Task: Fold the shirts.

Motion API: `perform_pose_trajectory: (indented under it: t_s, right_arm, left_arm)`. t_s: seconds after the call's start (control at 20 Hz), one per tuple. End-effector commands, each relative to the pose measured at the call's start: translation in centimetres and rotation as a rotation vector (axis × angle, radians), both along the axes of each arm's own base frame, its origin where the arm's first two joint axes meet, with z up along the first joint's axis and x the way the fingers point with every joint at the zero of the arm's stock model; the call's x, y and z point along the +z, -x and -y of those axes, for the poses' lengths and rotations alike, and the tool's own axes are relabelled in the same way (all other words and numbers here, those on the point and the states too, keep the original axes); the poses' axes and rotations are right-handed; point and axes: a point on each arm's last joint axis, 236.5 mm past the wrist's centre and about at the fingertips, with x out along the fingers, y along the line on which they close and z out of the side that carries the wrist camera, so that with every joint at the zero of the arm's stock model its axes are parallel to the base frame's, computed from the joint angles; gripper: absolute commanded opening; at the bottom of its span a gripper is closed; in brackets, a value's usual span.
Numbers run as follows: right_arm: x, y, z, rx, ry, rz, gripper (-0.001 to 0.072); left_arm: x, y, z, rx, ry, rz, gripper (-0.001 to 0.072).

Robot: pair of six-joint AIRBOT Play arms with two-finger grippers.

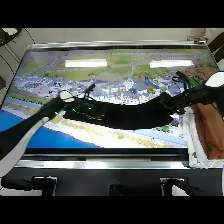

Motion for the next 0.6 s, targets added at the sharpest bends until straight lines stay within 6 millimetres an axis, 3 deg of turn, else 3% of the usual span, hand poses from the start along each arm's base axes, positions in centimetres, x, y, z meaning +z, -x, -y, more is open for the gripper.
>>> perform_pose_trajectory:
  t_s: [0.0,0.15,0.3,0.4,0.55]
  right_arm:
    - [3.7,3.7,1.0,-0.049,0.078,0.027,0.005]
    - [6.6,6.1,1.0,-0.083,0.091,0.077,0.005]
    - [9.6,7.5,0.8,-0.121,0.091,0.145,0.005]
    - [11.3,7.1,0.8,-0.147,0.087,0.187,0.005]
    - [10.6,6.6,0.9,-0.138,0.088,0.15,0.005]
  left_arm:
    - [-1.4,1.5,7.7,-0.016,0.138,-0.086,0.0024]
    - [-2.7,3.7,12.5,-0.082,0.171,-0.138,0.0024]
    - [-2.2,6.3,17.1,-0.104,0.26,-0.217,0.0024]
    - [-2.0,7.4,18.9,-0.118,0.29,-0.243,0.0024]
    - [-0.4,6.0,19.5,-0.128,0.335,-0.165,0.002]
